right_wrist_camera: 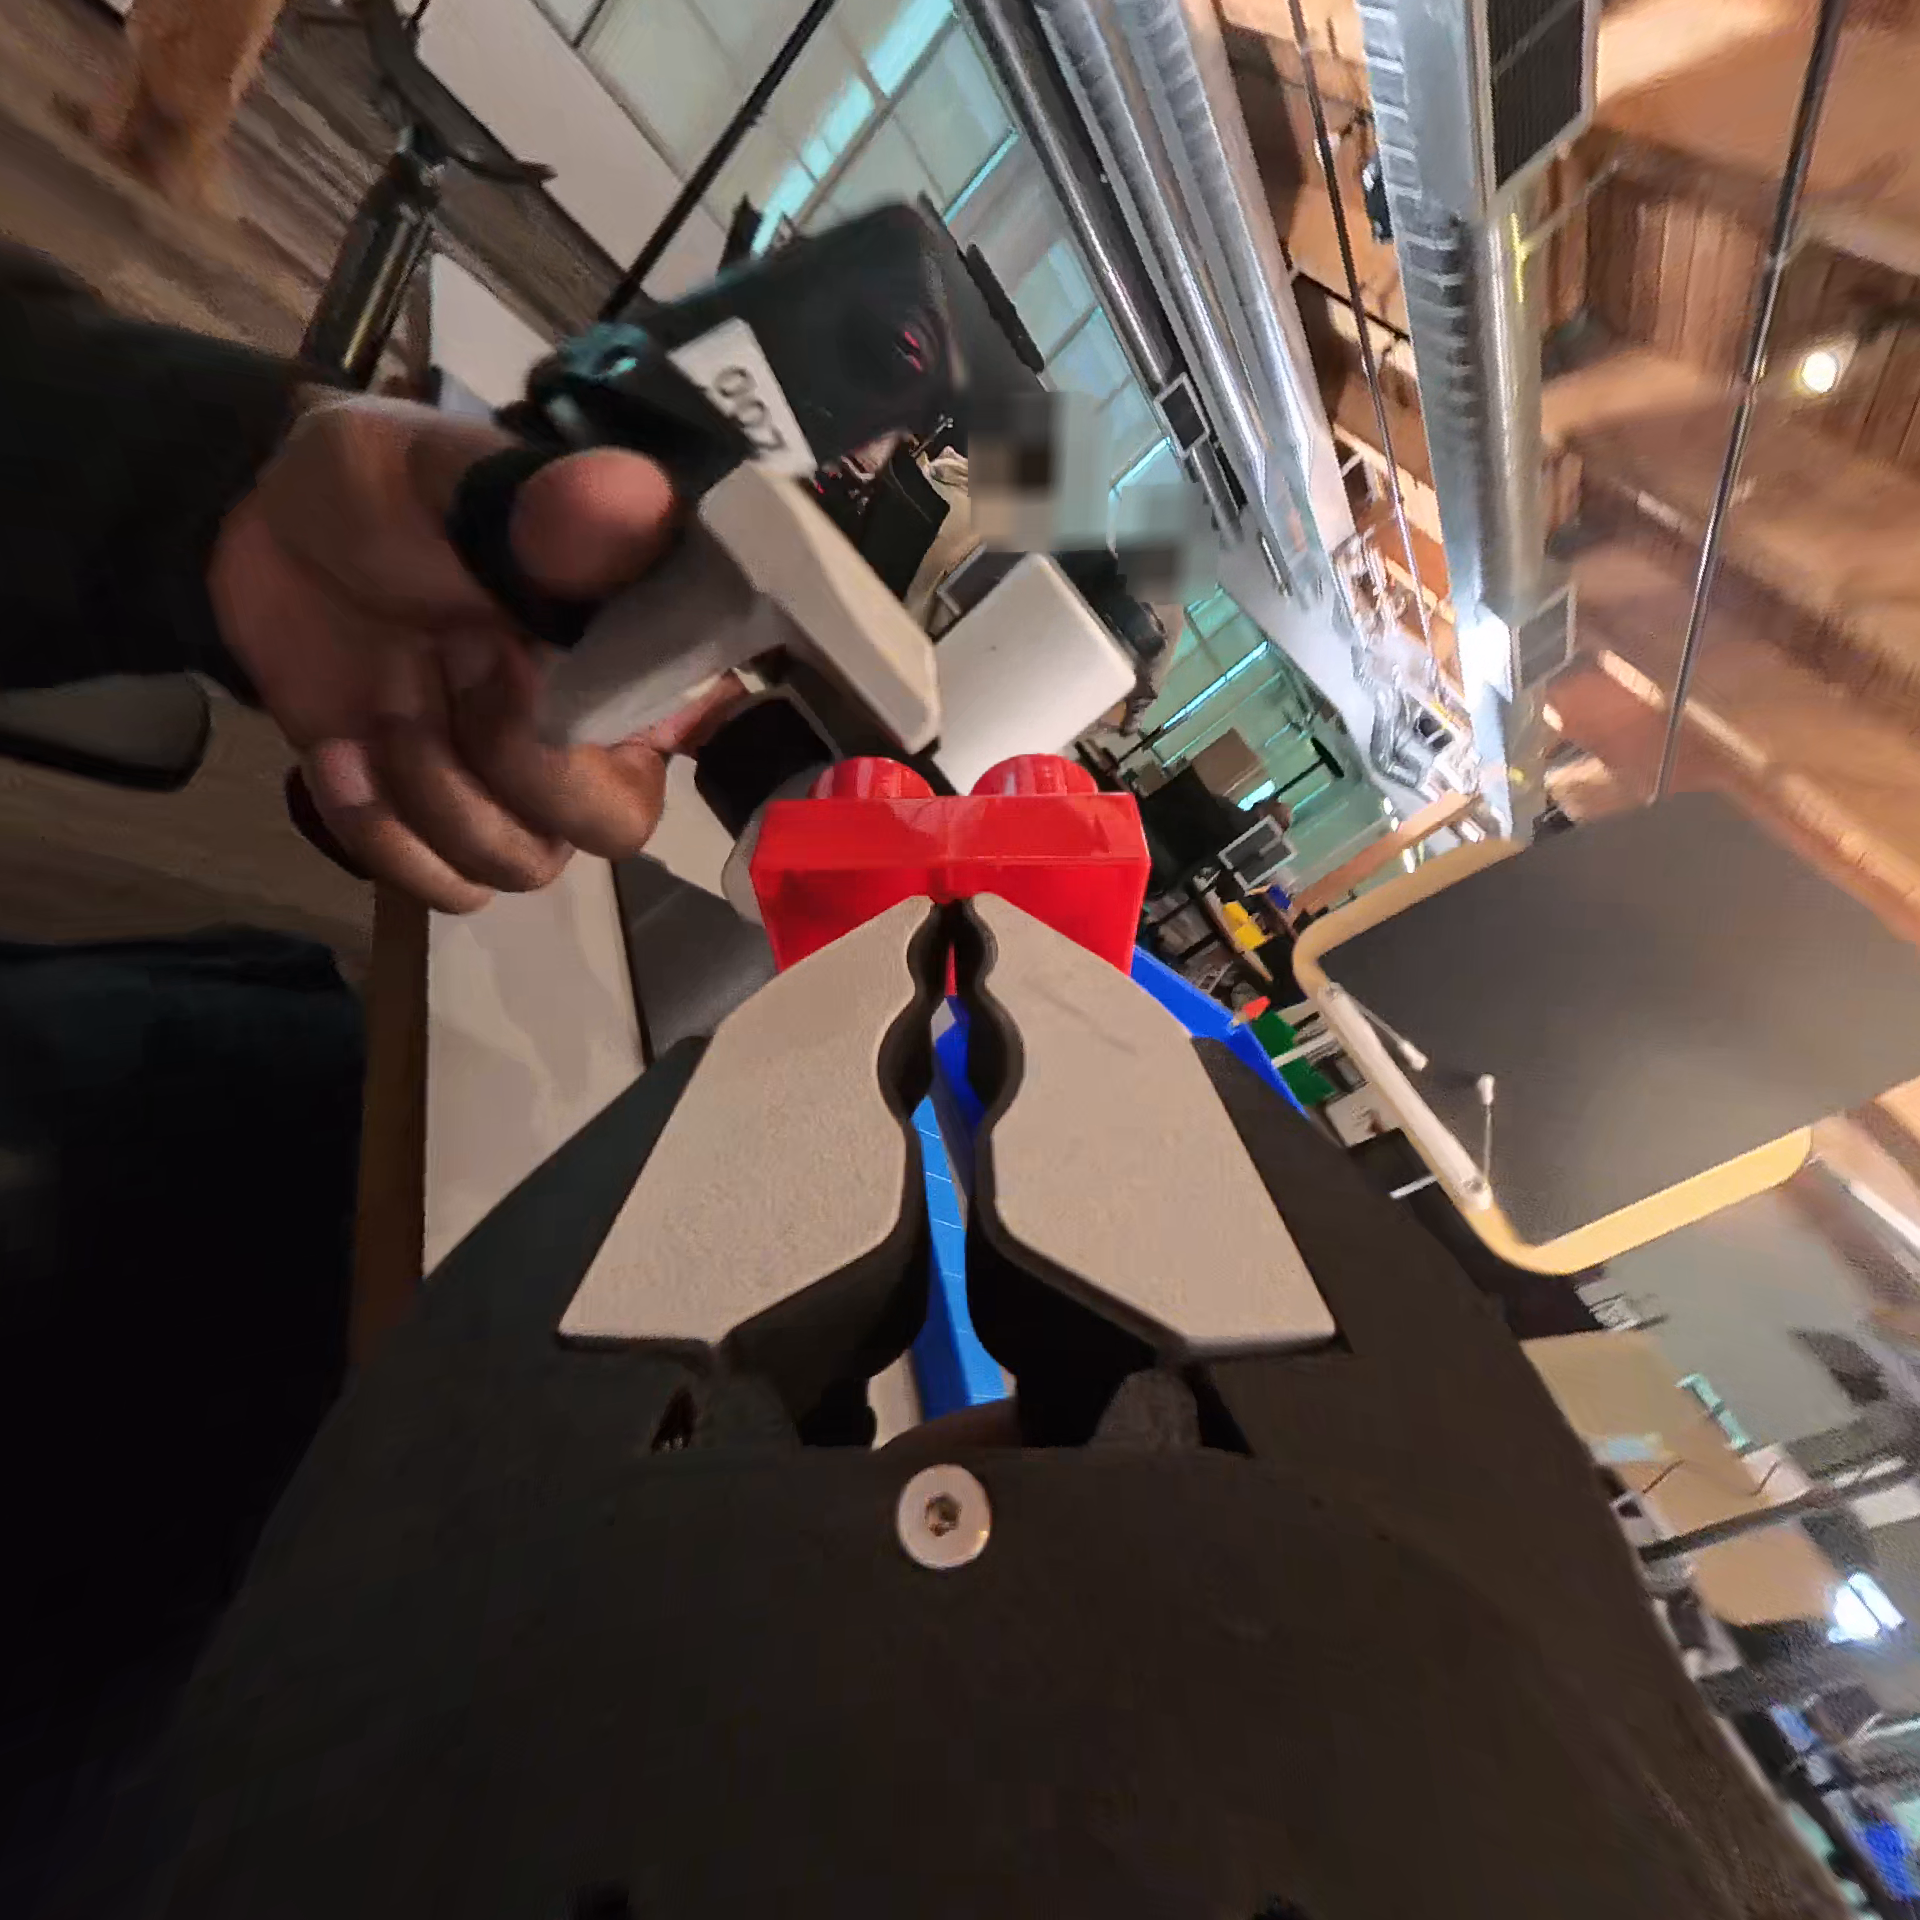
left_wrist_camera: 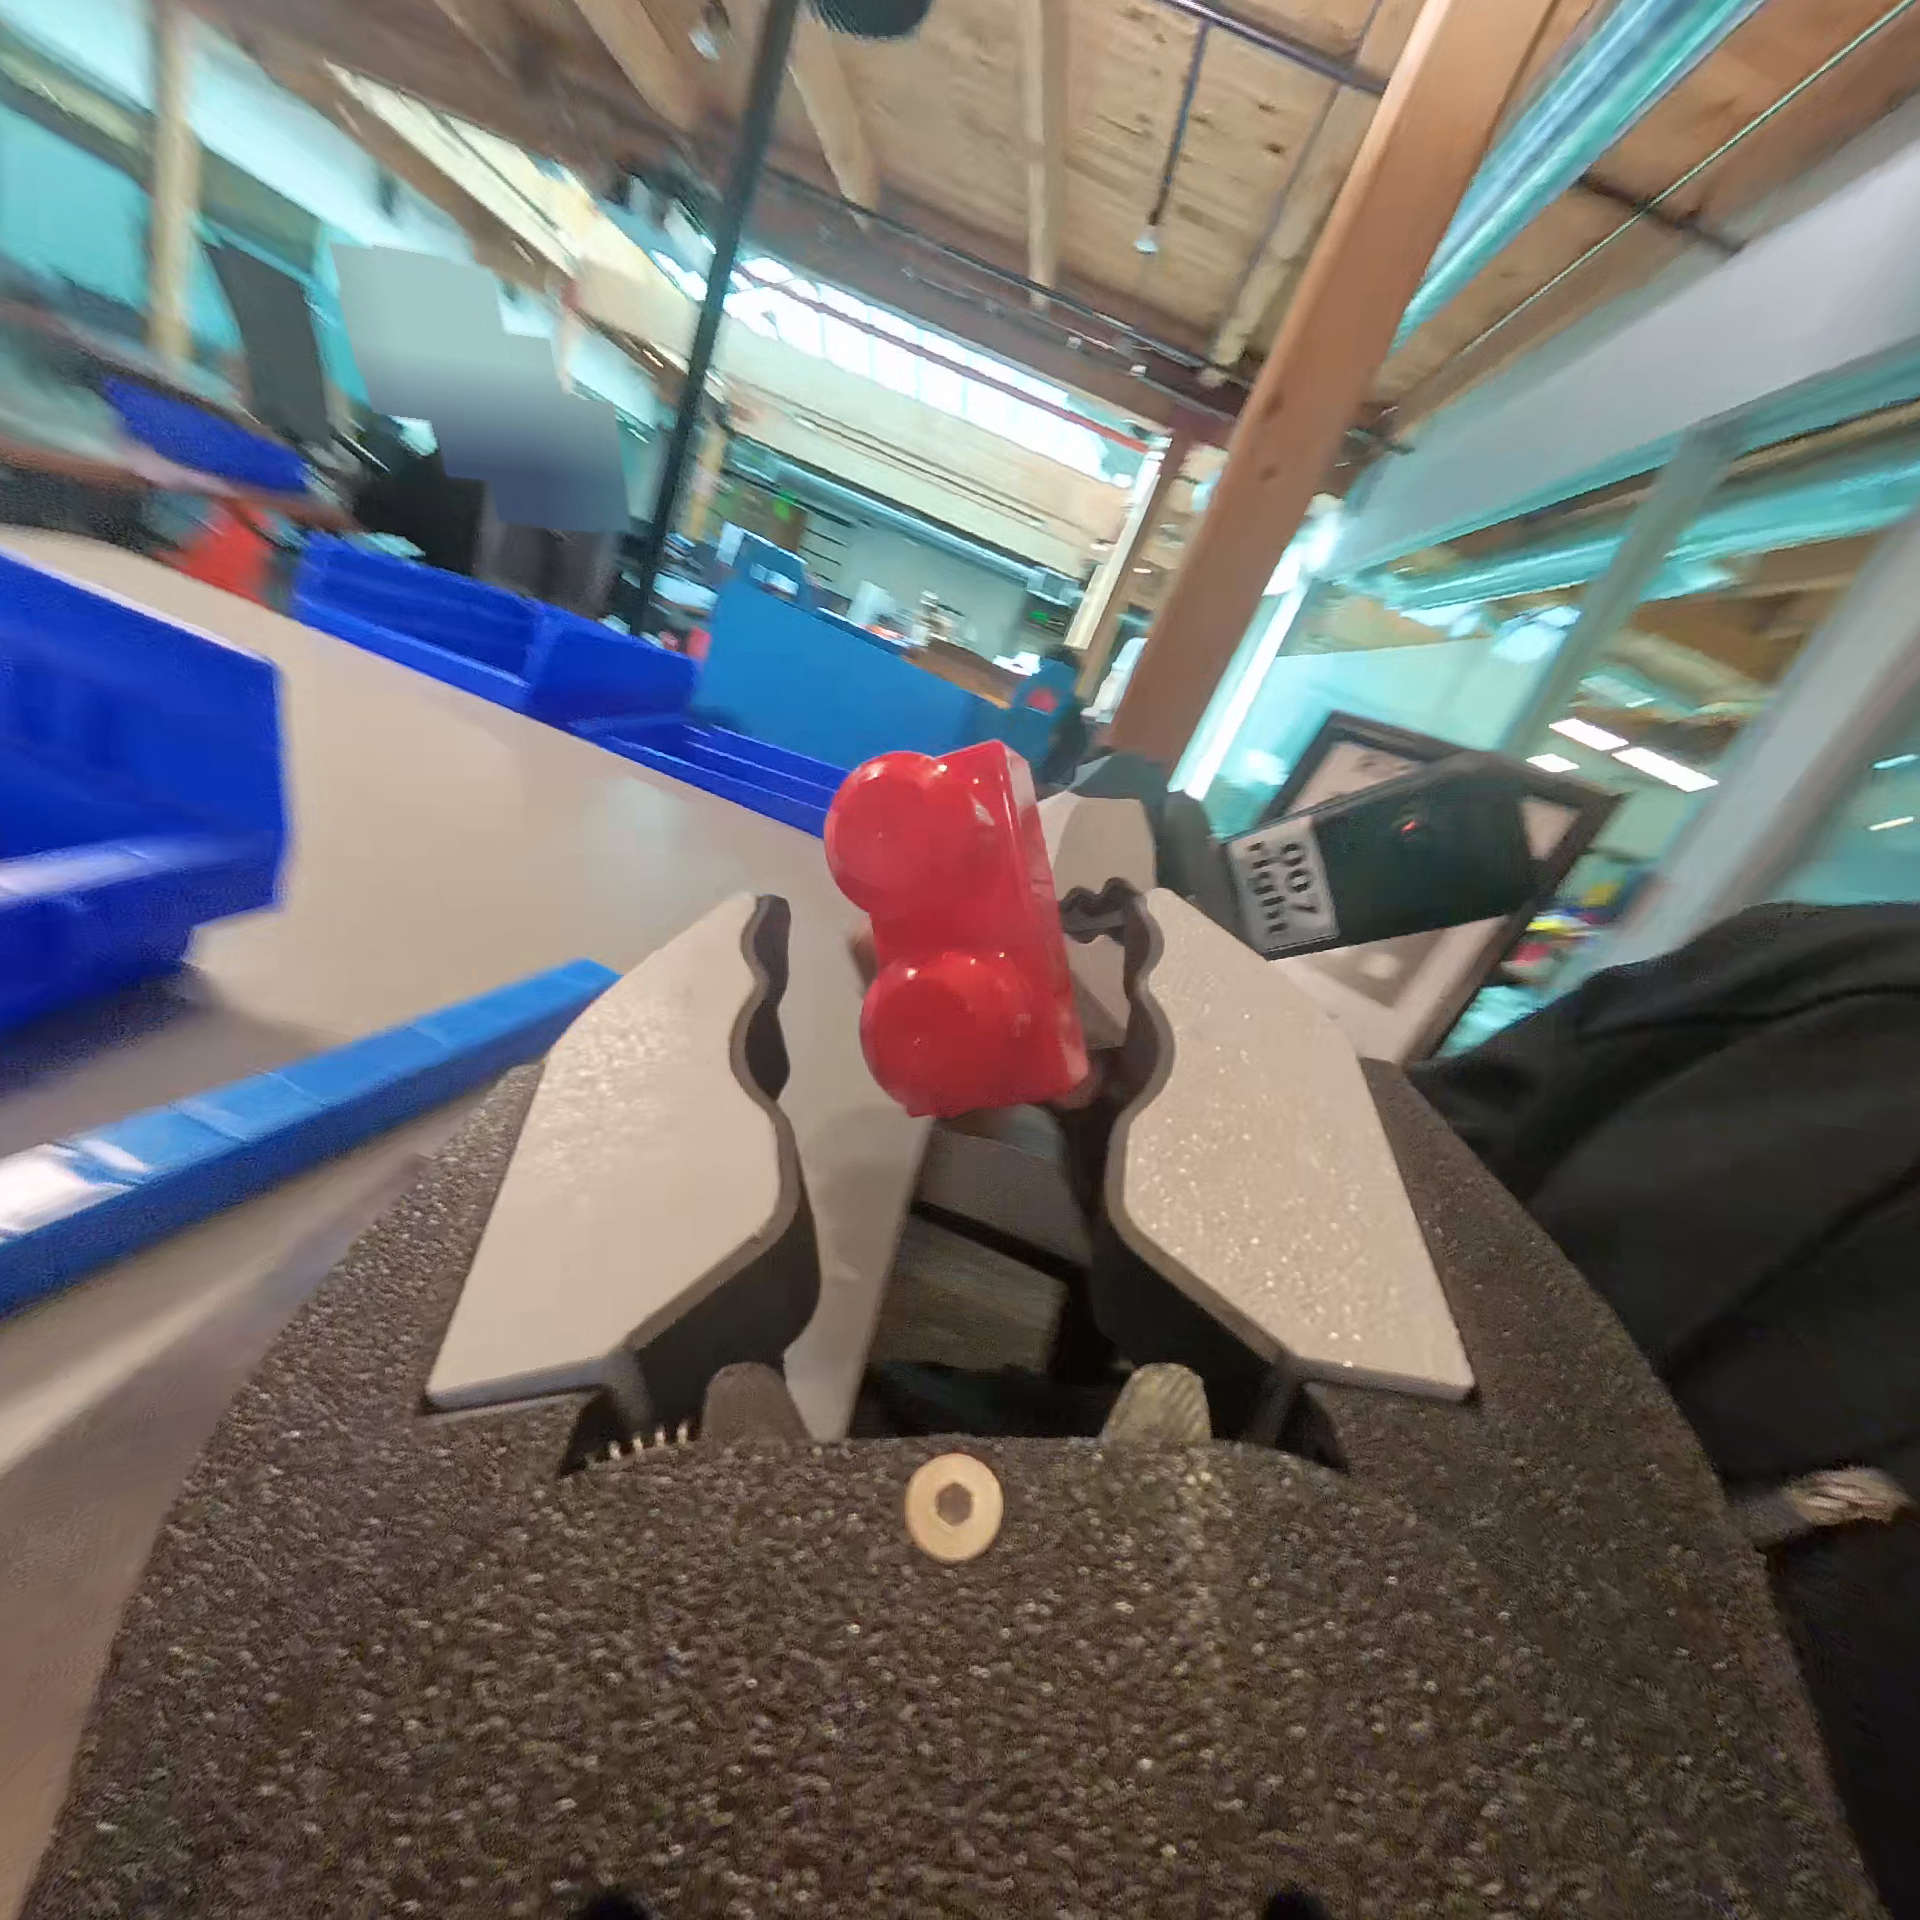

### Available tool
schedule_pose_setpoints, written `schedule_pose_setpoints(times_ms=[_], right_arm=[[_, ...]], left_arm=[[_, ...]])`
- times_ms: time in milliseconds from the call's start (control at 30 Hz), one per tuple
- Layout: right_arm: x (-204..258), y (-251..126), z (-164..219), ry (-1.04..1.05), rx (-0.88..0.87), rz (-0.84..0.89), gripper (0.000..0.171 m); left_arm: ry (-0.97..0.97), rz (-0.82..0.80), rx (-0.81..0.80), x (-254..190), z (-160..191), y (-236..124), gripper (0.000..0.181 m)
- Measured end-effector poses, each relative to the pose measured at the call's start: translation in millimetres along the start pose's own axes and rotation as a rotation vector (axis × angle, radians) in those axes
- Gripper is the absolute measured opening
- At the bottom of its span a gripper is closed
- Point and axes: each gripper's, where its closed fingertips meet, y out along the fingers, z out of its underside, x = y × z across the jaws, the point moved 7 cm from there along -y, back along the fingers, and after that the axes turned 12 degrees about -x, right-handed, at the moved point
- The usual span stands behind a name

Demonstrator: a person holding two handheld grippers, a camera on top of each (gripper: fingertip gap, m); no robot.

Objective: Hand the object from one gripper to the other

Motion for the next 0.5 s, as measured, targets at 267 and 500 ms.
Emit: schedule_pose_setpoints(times_ms=[267,500], right_arm=[[14.3,1.2,-0.1,-0.09,-0.022,-0.085,0.001],[3.6,0.1,4.8,0.074,0.003,-0.042,0.009]], left_arm=[[-0.166,0.091,0.109,0.0,19.2,4.3,0.037],[0.179,-0.002,0.012,0.6,6.5,-0.1,0.037]])
